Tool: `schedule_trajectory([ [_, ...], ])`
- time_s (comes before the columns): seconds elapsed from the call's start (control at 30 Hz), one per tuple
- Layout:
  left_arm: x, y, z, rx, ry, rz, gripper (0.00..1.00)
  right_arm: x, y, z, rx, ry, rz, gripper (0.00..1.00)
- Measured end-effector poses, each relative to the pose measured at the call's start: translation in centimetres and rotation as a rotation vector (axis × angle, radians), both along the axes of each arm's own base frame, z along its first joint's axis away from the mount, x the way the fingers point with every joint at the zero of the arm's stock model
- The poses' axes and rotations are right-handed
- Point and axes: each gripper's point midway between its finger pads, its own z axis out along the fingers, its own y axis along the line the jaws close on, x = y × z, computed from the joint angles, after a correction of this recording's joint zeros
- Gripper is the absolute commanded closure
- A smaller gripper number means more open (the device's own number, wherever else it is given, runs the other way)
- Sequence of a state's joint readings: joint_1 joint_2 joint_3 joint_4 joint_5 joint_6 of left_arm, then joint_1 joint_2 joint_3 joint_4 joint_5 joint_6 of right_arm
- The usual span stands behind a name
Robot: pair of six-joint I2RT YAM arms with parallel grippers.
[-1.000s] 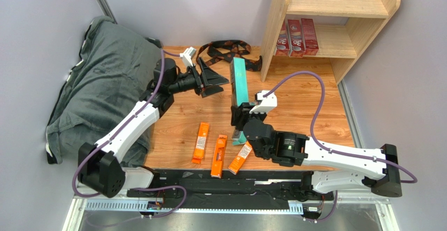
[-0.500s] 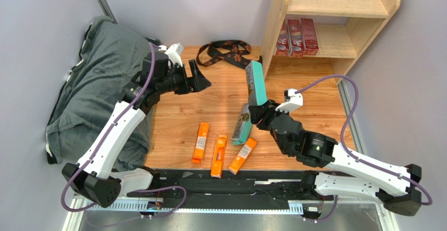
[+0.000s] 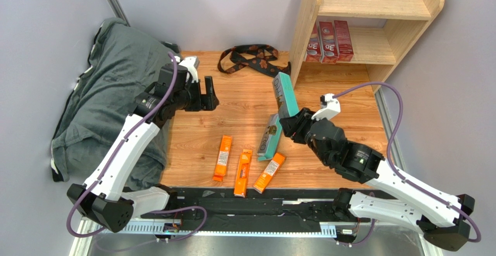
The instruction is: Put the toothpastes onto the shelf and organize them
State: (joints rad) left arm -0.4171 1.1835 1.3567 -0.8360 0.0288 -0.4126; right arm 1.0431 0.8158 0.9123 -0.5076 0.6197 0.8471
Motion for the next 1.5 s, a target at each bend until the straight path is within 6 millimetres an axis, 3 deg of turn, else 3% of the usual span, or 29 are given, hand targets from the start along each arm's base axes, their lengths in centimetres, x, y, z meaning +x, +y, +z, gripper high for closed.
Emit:
schedule_trajectory([
  [0.13,-0.1,0.1,-1.7,0.027,0.038,-0.007,0.08,1.0,-1.0,2.9,0.035,-0.016,-0.004,0.75],
  [0.43,-0.3,0.3,-4.3,0.067,0.095,-0.02,0.08,4.5,-4.1,16.2,0.174,-0.201,-0.049,0.75],
  [0.57,-0.4,0.3,-4.7,0.075,0.1,-0.025,0.08,7.1,-5.0,20.4,0.207,-0.25,-0.049,0.76],
  [0.63,-0.4,0.4,-4.7,0.078,0.101,-0.027,0.08,8.7,-5.3,21.4,0.219,-0.256,-0.041,0.76],
  [0.73,-0.4,0.4,-4.8,0.08,0.1,-0.03,0.08,11.7,-5.8,22.2,0.252,-0.243,-0.027,0.76],
  [1.03,-0.6,-0.3,-5.3,0.064,0.12,-0.062,0.08,19.7,-8.7,21.8,0.391,-0.162,-0.03,0.76],
  [1.27,-0.6,-0.5,-6.0,0.059,0.132,-0.072,0.08,22.0,-11.5,23.6,0.501,-0.187,-0.034,0.76],
  [1.5,-0.8,-0.4,-6.8,0.066,0.146,-0.073,0.08,24.9,-13.3,23.1,0.586,-0.165,-0.057,0.76],
])
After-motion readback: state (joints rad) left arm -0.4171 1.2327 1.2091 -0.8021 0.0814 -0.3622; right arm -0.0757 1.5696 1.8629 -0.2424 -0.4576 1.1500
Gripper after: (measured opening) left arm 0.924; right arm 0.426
